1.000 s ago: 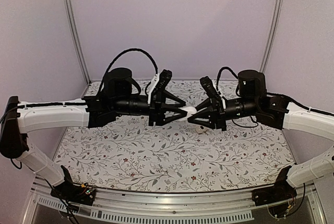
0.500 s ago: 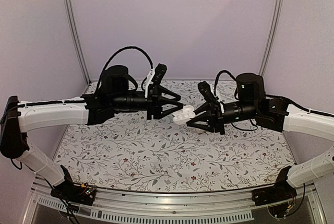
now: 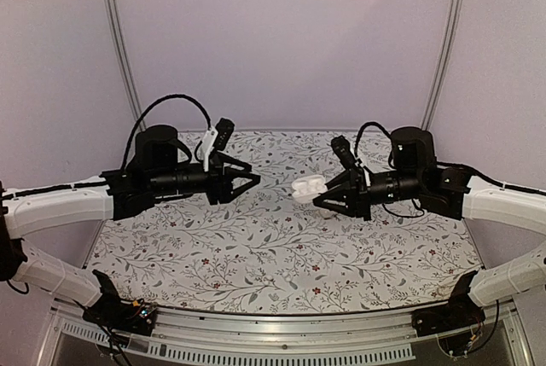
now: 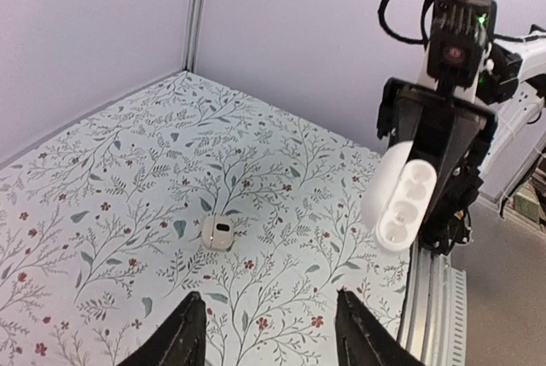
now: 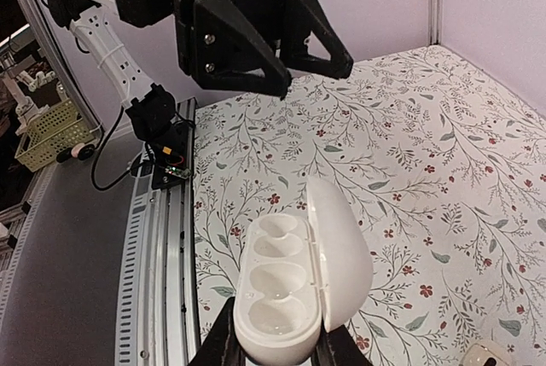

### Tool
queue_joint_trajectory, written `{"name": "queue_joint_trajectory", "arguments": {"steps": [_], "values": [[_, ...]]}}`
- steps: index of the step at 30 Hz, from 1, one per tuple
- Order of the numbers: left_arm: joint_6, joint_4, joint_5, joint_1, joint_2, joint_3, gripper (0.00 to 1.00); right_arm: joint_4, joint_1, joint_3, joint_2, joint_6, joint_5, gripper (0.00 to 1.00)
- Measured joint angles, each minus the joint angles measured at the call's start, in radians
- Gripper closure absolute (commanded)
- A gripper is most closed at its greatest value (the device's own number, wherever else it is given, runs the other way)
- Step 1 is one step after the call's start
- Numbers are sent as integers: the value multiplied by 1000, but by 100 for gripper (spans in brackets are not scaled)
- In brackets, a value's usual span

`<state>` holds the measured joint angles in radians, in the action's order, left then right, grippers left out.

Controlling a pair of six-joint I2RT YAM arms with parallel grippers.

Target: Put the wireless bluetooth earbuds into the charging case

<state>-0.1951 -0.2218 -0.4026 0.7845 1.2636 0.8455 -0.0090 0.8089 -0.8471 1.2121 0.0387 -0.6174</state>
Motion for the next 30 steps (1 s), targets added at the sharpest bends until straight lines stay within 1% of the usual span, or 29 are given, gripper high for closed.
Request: {"name": "queue_joint_trajectory", "arguments": {"steps": [2, 5, 9, 12, 16, 21, 30], "values": [[-18, 39, 24, 0, -23, -52, 59, 3, -16, 5, -8, -10, -2, 100], [-61, 110, 68, 13, -29, -112, 62, 10, -27, 8, -22, -20, -2, 100], [-121, 220, 139, 95, -23, -170, 67, 11, -32, 19, -38, -40, -2, 100], [-166, 262, 163, 160, 16, -181, 72, 11, -34, 24, -43, -47, -2, 100], [-212, 272, 184, 208, 111, -180, 79, 10, -38, 24, -46, -50, -2, 100], [-250, 298, 196, 257, 237, -164, 81, 10, -39, 24, -53, -50, -1, 100], [-275, 314, 207, 286, 299, -123, 83, 9, -40, 24, -61, -50, -1, 100]]}}
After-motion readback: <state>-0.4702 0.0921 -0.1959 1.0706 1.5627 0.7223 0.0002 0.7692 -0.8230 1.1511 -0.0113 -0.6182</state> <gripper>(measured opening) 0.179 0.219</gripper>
